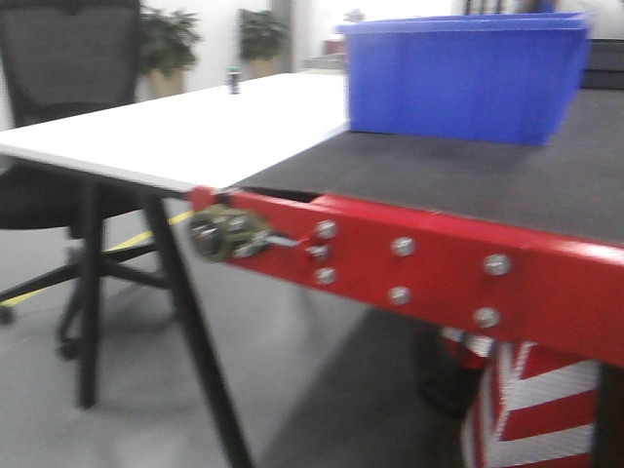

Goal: Grab orange capacitor from left shelf to right conveyor
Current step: 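Drive the base across the room toward the conveyor, capacitor held, then stop at the conveyor facing the metal tray, capacitor still held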

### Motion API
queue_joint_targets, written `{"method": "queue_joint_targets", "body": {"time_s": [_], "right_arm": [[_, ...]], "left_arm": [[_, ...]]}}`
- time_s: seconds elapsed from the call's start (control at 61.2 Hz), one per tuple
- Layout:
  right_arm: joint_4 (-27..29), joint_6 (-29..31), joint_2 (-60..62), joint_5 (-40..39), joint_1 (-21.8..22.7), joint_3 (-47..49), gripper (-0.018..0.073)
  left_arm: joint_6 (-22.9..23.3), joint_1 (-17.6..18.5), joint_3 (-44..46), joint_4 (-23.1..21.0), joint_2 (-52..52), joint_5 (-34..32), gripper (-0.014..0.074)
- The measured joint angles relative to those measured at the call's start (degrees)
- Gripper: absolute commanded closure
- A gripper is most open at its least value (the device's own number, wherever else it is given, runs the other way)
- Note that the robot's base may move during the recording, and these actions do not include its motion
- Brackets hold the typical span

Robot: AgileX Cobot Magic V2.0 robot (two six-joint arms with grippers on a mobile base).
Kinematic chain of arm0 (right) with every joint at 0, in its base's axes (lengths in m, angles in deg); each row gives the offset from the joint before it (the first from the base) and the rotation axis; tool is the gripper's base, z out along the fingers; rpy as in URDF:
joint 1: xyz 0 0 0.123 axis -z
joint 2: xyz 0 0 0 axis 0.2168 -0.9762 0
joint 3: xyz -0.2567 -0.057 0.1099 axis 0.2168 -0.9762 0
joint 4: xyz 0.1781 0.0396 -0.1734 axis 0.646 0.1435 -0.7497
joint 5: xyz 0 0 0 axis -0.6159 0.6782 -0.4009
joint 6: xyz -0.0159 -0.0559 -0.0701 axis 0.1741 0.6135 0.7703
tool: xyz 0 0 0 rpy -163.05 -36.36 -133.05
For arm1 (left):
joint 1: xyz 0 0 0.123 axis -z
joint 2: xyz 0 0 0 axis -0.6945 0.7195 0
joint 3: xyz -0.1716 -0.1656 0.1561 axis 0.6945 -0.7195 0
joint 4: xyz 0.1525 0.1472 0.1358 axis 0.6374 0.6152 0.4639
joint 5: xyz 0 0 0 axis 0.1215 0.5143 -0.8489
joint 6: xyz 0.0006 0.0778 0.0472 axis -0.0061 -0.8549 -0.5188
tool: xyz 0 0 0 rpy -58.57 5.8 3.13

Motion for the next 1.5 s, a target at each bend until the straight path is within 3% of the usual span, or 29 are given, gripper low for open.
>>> {"method": "queue_joint_targets", "body": {"time_s": [1.503], "right_arm": [[0.0,0.0,0.0,0.0,0.0,0.0,0.048]], "left_arm": [[0.0,0.0,0.0,0.0,0.0,0.0,0.0723]]}}
